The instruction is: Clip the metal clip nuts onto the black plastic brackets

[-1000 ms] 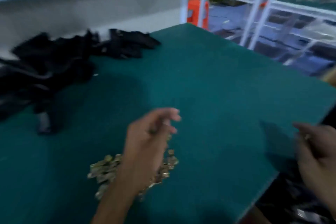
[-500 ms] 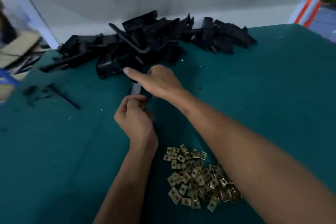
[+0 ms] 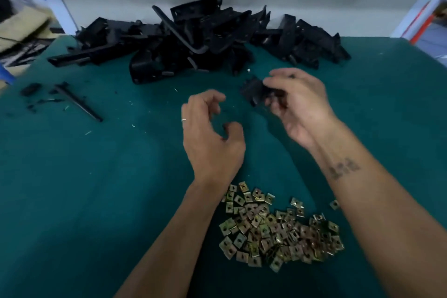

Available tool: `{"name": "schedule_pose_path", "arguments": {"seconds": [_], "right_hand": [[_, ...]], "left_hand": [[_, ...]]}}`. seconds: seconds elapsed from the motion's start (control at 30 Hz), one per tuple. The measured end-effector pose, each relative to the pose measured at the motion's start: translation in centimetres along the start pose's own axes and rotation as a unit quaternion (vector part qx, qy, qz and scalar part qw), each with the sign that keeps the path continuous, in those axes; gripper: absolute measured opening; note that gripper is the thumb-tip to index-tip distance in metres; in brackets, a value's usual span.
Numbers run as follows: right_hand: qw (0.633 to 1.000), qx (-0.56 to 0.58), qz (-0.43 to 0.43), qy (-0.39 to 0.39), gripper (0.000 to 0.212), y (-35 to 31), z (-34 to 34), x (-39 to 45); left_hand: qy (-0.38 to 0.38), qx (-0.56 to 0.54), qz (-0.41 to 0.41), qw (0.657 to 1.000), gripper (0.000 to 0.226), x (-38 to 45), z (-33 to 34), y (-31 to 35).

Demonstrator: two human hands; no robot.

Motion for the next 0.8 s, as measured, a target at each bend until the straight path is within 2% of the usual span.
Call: {"name": "schedule_pose_path", "arguments": {"seconds": [0.07, 0.1, 0.17, 0.23, 0.3, 0.37, 0.43, 0.47, 0.5, 0.53, 0.6, 0.63, 0.7, 0.8], "right_hand": [[0.997, 0.013, 0.057, -0.057, 0.006, -0.5, -0.9, -1.7], [0.992, 0.006, 0.086, -0.089, 0.008, -0.4, -1.0, -2.6], [0.984, 0.008, 0.12, -0.133, 0.023, 0.1, -1.1, -4.1], [0.975, -0.014, 0.131, -0.179, 0.036, 0.3, -1.0, -5.6], [0.965, -0.08, 0.119, -0.22, 0.048, 0.7, -1.4, -6.7], [0.968, -0.165, 0.058, -0.179, 0.058, 0.8, -3.6, -7.1], [0.95, -0.295, -0.06, -0.083, 0.047, 0.5, -7.2, -7.7], [0.921, -0.368, -0.122, -0.047, 0.034, 0.3, -8.8, -8.4], [0.893, -0.418, -0.159, -0.044, 0.017, 0.6, -10.2, -9.3], [0.876, -0.446, -0.17, -0.074, 0.002, 1.3, -11.2, -10.3], [0.853, -0.475, -0.164, -0.137, 0.025, 3.5, -13.0, -12.0], [0.846, -0.485, -0.166, -0.145, 0.03, 4.3, -13.7, -12.6], [0.834, -0.497, -0.201, -0.13, 0.026, 4.9, -14.1, -13.4], [0.825, -0.505, -0.239, -0.079, 0.018, 5.3, -13.9, -13.3]], "left_hand": [[-0.039, 0.089, 0.039, 0.994, 0.057, 0.1, 0.9, 0.7], [-0.059, 0.109, 0.062, 0.99, 0.06, 0.0, 1.4, 1.0], [-0.081, 0.108, 0.133, 0.982, 0.048, -0.4, 1.9, 1.7], [-0.072, 0.05, 0.185, 0.979, 0.026, -0.9, 1.5, 2.5], [-0.075, -0.039, 0.167, 0.982, 0.011, -0.9, 0.9, 3.0], [-0.061, -0.106, 0.114, 0.986, 0.008, -0.4, 0.5, 3.2], [-0.053, -0.227, 0.012, 0.972, 0.005, 0.5, 0.4, 2.3], [-0.057, -0.281, -0.053, 0.956, 0.003, 0.9, 0.4, 1.6], [-0.057, -0.323, -0.119, 0.937, 0.01, 1.2, 0.4, 0.5], [-0.058, -0.356, -0.187, 0.914, 0.015, 1.3, 0.5, -0.7], [-0.068, -0.385, -0.293, 0.872, 0.02, 1.2, 0.5, -2.8], [-0.081, -0.391, -0.329, 0.855, 0.019, 1.0, 0.6, -3.6], [-0.108, -0.392, -0.386, 0.828, 0.02, 0.8, 0.9, -4.7], [-0.154, -0.356, -0.421, 0.82, 0.027, 0.8, 0.9, -5.5]]}}
Point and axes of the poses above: each hand's wrist, its own x-axis towards the middle knuckle, its own z-axis out of the palm, y = z × x, the point moved 7 cm from there along x, towards the middle knuckle, and after that the axes turned 7 degrees about -x, right-handed, at the moved point
